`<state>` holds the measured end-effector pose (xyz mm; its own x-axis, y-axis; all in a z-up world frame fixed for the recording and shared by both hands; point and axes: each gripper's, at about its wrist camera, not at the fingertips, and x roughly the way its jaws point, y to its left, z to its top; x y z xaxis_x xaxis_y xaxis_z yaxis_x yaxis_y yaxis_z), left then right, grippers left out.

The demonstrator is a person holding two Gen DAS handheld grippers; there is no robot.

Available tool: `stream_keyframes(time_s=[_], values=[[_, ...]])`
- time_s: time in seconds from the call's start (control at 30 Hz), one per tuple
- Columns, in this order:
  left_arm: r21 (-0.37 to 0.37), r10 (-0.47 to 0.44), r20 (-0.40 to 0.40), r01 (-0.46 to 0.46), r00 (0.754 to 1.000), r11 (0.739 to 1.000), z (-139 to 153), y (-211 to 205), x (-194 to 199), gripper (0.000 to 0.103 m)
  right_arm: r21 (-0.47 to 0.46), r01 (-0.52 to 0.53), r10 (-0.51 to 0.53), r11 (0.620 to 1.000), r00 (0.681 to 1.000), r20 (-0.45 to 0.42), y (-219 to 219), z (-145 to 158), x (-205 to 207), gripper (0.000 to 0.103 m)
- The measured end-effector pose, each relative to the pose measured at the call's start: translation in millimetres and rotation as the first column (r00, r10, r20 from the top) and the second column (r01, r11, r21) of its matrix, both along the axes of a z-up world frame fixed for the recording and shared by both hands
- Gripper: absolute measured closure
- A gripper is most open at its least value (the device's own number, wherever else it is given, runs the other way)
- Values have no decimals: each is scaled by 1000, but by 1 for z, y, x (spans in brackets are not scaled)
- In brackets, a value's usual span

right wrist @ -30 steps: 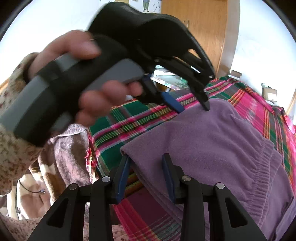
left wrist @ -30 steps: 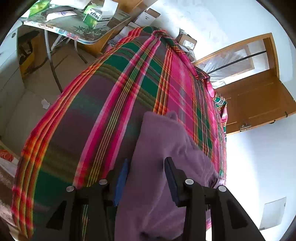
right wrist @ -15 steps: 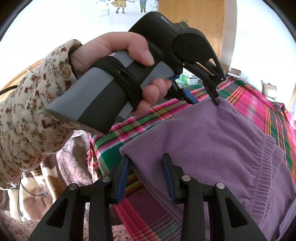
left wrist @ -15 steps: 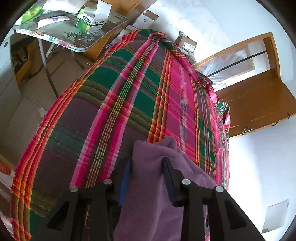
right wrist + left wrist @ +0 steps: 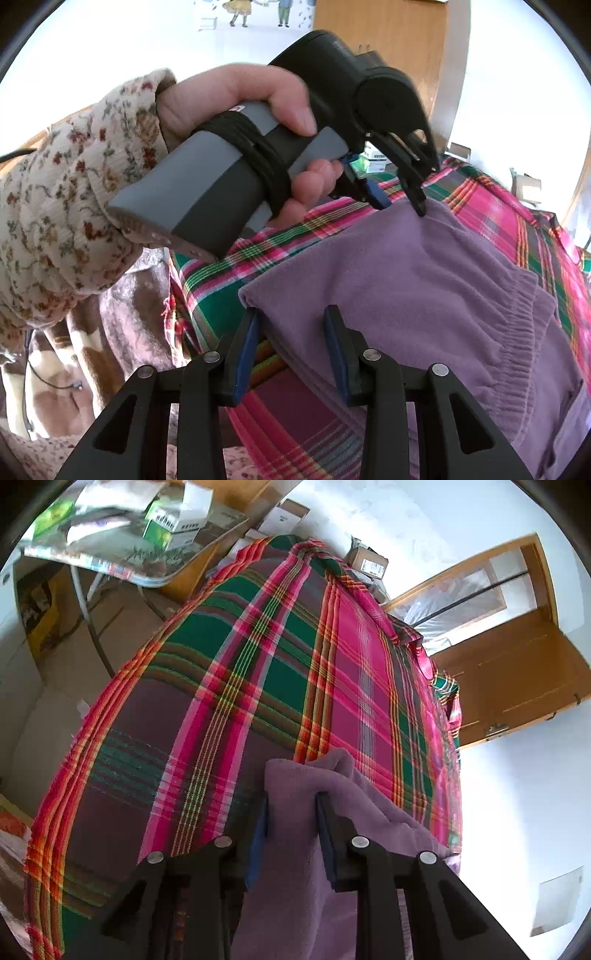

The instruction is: Fold clothes

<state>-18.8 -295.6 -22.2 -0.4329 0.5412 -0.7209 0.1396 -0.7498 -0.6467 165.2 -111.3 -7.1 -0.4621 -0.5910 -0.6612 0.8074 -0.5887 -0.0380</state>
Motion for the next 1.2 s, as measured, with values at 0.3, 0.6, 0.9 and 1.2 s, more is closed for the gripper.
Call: stream_keyframes(time_s=[0.3, 0.6, 0.9, 1.2], values=[[-8, -88, 50, 89, 995, 996, 3, -5, 10, 69, -63, 32, -32, 998, 999, -7, 14, 9, 4, 66], [18, -92, 41, 91, 995, 996, 3, -8, 18, 69, 23, 6, -6, 1000, 1000, -28, -14, -1, 11, 66], [40, -89, 39, 88, 995, 995, 2, -10, 19, 69, 78, 41, -31, 996, 991, -130, -32, -12, 18, 65], [65, -89, 50, 86, 995, 994, 1, -13, 17, 69, 102, 100, -77, 990, 976, -205, -34, -15, 20, 84]])
